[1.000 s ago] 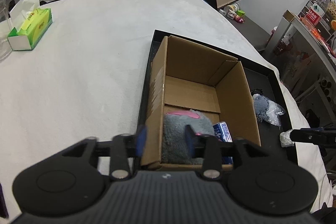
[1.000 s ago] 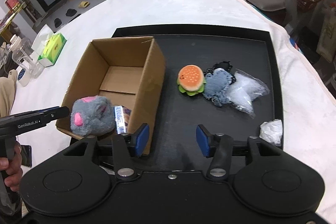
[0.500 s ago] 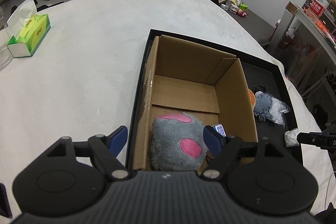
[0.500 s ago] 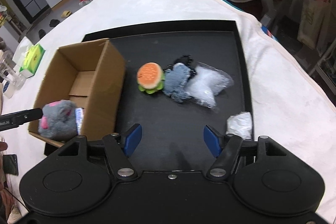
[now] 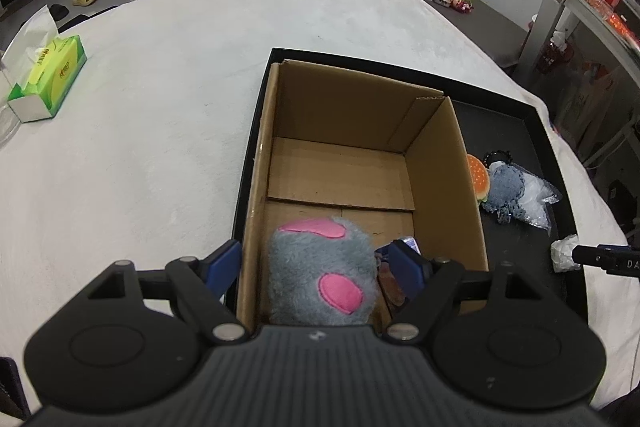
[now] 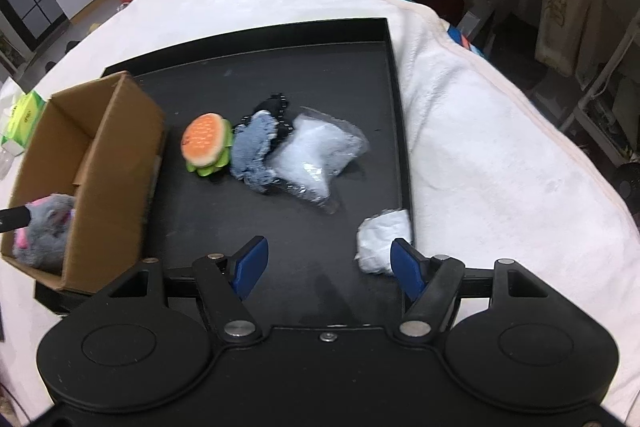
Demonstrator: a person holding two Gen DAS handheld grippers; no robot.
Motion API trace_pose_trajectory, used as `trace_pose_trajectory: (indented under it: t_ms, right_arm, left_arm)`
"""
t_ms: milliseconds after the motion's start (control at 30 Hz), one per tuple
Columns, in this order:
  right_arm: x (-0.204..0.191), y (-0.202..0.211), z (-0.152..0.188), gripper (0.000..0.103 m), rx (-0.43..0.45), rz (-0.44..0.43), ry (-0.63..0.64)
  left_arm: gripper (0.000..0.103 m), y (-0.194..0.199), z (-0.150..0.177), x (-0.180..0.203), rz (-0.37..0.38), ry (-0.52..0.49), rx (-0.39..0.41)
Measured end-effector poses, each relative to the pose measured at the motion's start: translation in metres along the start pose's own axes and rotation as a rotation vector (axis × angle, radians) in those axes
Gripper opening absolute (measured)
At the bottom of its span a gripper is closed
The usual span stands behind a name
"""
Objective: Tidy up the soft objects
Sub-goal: 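Grasp the crumpled white paper ball with the right gripper, then carry the paper ball with the right gripper and drop it into the box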
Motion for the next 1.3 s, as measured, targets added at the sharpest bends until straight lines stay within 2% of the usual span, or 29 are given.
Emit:
trace_pose_trajectory:
  t_ms: [500,600,633,733,833,1300]
  right_arm:
    - [0.015,-0.035,0.0,0.059,-0.047,-0.016,-0.032]
    - [0.014,-0.043,0.001,0.05,-0.058,-0.007,-0.033]
    - [0.015,-0.046,0.001,0.042,-0.064,-0.001,-0.035]
    - [0.016,-0.052,0.001,0.039,-0.069,0.002,-0.051]
    - [0.015,-0.049,0.0,0.038,-0.056,0.02,-0.047]
    - [-0.02,0.004,-0.016,0.038,0.021,-0.01,0.003]
  left_arm:
    - [0.082,-0.006,-0.002,0.004,-0.035,-0.004,-0.018]
    - [0.082,-0.007,-0.002,0.003,-0.035,-0.006,-0.019]
    - [0.082,-0.007,-0.001,0.002,-0.036,-0.003,-0.02]
    - [0.082,-0.005,-0.001,-0.001,-0.031,0.007,-0.014]
    - [0.082,-0.002,0.0,-0.004,-0.025,0.01,-0.002]
    - [0.082,0.011,0.006,-0.022,0.027,0.048,0.042]
Point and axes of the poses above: each gripper's, at about its wrist camera, not at the fingertips, and y roughly against the way its jaws point, x to its right, z to its underside, the point moved 1 cm from there along -y, roughly the way its jaws point, and after that the axes turned 6 degrees about z, right-handed, at the moved point
